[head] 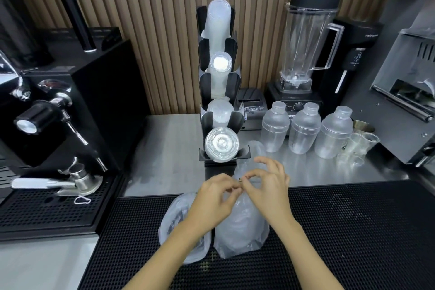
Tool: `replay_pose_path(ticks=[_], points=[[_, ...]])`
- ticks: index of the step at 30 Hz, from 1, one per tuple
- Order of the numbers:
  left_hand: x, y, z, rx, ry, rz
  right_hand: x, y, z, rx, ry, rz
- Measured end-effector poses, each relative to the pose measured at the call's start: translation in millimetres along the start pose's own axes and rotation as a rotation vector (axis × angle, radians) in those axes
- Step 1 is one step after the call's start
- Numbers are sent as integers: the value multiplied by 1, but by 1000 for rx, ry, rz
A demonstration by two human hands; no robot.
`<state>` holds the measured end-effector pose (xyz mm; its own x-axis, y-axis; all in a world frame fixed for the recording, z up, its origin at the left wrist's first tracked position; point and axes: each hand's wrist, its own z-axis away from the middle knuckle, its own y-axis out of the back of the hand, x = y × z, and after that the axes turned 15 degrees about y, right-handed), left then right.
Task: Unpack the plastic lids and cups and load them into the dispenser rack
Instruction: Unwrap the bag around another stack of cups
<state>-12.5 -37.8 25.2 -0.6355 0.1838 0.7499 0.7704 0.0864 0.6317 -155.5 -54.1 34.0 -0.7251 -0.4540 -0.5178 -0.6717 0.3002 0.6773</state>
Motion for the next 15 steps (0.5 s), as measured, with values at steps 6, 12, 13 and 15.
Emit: replay_pose_path(ticks=[6,12,13,15], points=[[5,18,-17,-122,259,223,-3,5,0,2,4,-96],[4,10,-24,-97,237,127,-5,6,5,16,25,-142],[3,9,-25,-72,263,153,-4,5,7,26,26,-118],[1,6,-24,-51,315,222,-3,2,12,8,32,-41]])
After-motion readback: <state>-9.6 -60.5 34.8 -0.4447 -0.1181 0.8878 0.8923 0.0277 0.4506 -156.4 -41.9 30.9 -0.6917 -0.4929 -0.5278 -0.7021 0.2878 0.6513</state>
